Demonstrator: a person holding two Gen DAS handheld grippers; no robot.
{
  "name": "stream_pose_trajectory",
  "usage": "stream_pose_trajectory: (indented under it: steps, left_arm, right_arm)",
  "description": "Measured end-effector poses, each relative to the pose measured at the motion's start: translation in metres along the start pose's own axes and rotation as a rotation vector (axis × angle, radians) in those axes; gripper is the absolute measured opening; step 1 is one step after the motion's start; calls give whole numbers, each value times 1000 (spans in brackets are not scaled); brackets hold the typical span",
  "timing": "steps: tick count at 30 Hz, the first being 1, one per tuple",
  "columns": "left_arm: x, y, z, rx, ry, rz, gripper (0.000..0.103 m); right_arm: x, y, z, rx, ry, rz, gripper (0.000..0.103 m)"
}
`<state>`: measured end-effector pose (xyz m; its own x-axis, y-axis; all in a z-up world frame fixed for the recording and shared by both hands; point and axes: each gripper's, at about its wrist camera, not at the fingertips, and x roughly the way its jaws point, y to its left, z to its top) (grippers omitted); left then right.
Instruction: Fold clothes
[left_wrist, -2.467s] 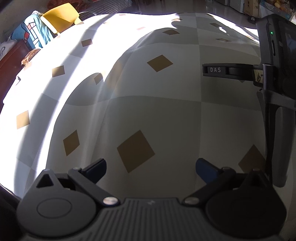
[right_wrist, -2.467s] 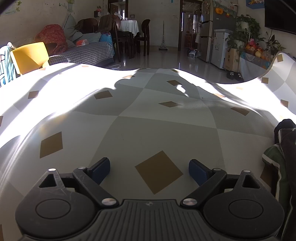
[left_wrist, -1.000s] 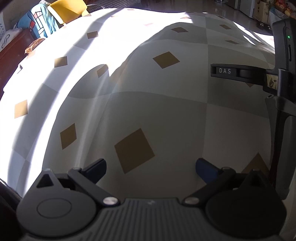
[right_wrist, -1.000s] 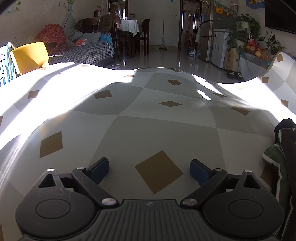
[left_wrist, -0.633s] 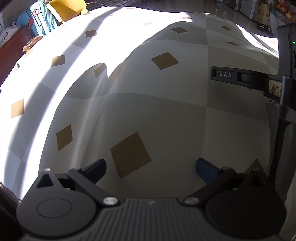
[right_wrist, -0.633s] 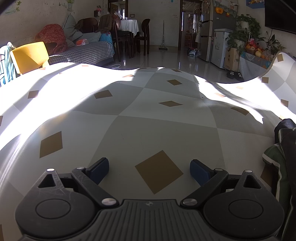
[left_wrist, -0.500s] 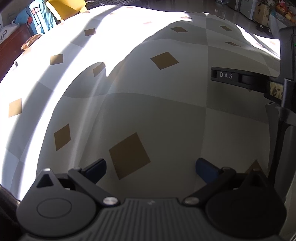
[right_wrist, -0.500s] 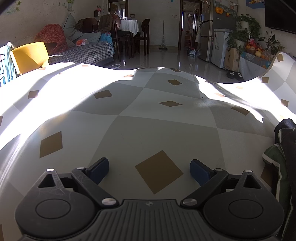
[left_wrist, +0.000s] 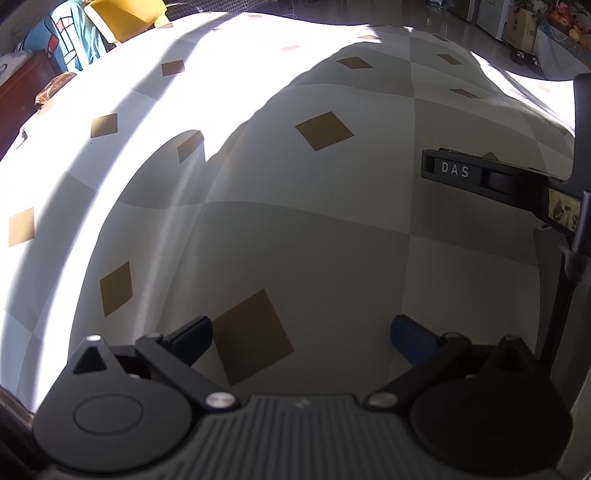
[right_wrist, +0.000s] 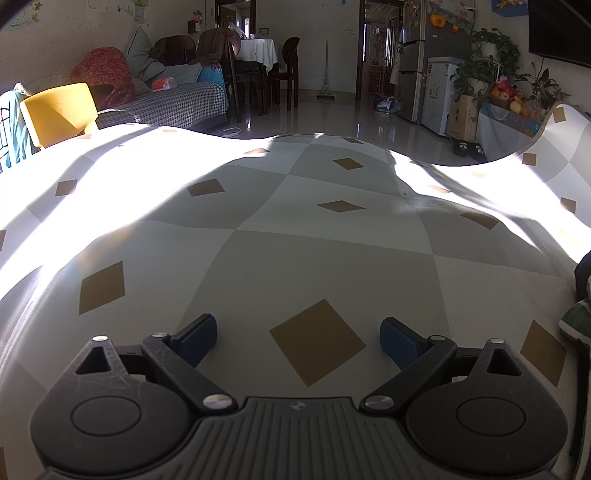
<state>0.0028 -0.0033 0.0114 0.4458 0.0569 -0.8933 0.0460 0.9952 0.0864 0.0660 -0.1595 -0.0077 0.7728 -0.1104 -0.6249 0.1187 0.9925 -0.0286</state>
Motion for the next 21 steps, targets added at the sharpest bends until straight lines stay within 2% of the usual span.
stream_pose_trajectory:
  steps: [7, 21]
  left_arm:
    - [-1, -2, 2, 1, 4, -11, 103]
    - [-26, 13, -3, -30, -48, -56, 103]
  right_arm:
    - [0, 0, 0, 0, 0, 0, 96]
    - [1, 0, -1, 1, 1, 0, 96]
